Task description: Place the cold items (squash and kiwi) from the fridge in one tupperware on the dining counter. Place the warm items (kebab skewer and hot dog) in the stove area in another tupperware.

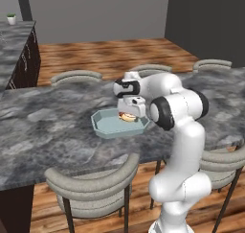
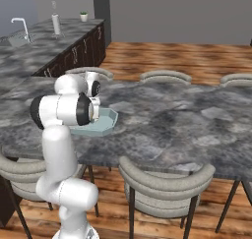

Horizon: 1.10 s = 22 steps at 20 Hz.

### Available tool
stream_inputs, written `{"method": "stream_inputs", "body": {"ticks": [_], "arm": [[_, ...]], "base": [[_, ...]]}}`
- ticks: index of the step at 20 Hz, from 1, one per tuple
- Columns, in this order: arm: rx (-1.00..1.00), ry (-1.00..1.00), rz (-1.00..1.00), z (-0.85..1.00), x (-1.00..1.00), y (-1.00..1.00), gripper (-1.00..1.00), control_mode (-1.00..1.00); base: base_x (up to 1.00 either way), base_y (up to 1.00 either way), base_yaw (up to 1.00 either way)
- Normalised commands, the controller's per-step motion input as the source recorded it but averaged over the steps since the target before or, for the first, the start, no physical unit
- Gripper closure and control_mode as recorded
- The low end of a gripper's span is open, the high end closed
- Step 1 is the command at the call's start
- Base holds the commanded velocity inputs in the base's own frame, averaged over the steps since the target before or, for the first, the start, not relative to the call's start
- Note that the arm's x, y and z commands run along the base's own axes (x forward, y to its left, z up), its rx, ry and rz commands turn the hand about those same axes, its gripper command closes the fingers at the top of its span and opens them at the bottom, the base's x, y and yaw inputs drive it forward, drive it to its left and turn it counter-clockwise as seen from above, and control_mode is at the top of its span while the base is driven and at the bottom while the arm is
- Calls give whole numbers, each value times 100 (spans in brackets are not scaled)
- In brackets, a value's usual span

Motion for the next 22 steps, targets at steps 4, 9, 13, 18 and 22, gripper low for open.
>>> {"method": "stream_inputs", "body": {"ticks": [4,9,13,18,22], "arm": [[-3,0,-10,-62,65,14,100,-100],[-5,0,-12,-43,32,10,100,-100],[0,0,-14,-34,30,3,100,-100],[0,0,-13,-35,26,4,-100,-100],[0,0,-9,-18,2,1,-100,-100]], "base": [[0,0,0],[0,0,0],[0,0,0],[0,0,0],[0,0,0]]}}
